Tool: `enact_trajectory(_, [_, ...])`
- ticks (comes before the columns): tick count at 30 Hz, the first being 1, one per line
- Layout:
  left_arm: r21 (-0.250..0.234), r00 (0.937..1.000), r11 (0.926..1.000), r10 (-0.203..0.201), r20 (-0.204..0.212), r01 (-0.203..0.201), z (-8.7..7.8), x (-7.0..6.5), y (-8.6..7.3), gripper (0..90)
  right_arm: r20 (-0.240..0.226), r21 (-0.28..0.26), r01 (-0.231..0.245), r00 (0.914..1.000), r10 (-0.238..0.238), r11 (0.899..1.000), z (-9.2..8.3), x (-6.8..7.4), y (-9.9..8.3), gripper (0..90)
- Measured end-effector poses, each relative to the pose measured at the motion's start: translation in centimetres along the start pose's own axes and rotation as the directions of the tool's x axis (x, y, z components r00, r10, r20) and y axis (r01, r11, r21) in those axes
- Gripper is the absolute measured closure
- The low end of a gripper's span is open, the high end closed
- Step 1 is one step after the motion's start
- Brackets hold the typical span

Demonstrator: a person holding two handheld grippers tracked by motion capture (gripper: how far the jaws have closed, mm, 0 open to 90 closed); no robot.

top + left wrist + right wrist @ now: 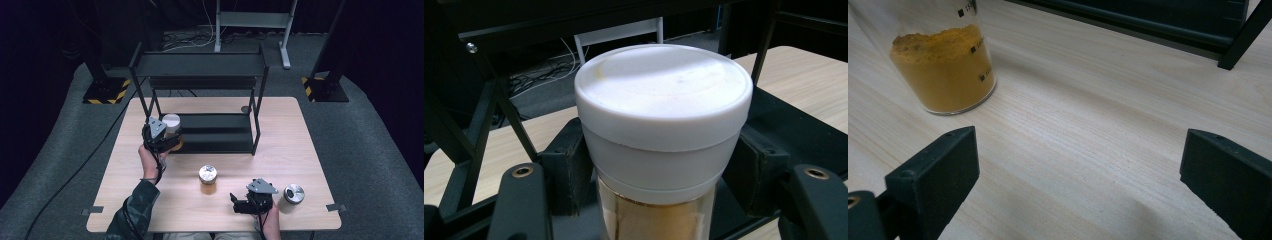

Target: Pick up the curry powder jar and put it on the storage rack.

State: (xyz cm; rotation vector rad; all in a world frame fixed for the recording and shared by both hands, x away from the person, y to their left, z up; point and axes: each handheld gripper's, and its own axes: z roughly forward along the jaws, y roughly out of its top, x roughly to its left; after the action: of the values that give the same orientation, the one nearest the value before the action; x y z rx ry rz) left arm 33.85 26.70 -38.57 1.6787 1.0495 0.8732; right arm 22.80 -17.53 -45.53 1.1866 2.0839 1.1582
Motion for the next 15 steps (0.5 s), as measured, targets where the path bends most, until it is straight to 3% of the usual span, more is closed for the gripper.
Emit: enact_trajectory(15, [0.007, 1.0, 0.9999, 0.008, 0.003, -0.008, 0.7, -0.08, 0.32, 34.4, -0.001, 0.0, 0.0, 1.0, 0.0, 1.0, 0.0, -0.01, -0.01, 1.6])
